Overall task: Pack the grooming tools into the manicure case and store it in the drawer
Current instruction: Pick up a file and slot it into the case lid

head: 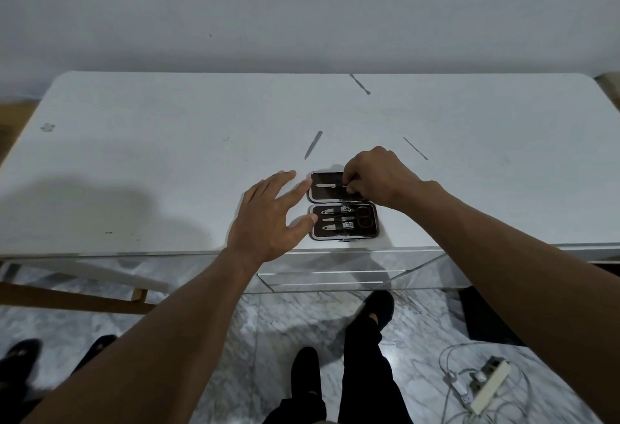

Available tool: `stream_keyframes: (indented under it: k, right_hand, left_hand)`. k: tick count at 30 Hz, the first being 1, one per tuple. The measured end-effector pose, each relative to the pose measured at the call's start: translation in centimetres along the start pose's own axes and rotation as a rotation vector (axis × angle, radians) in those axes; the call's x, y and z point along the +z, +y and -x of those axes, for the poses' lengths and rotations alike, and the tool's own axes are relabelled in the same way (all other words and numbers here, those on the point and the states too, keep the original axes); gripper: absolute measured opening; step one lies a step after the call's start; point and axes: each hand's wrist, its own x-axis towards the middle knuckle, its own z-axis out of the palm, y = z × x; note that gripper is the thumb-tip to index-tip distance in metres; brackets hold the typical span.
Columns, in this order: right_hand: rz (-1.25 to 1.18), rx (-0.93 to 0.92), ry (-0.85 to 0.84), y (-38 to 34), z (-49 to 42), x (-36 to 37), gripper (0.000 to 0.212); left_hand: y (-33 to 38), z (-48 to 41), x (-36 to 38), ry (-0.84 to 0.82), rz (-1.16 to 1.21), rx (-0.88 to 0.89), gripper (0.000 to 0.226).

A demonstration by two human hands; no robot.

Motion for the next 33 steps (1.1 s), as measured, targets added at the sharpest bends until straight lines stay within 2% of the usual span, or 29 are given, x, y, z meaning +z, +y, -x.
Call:
stream_keyframes:
  k: [21, 33]
  right_hand:
    - [0.068, -0.029, -0.011, 0.2, -0.7, 0.4, 0.016]
    - [0.068, -0.038, 0.128, -1.3, -2.9, -0.5, 0.016]
  left_hand:
    - [0.1, 0.0, -0.1, -0.010, 0.010, 0.001, 0.062]
    - [0.0, 0.0, -0.1, -0.042, 0.016, -0.013, 0.059]
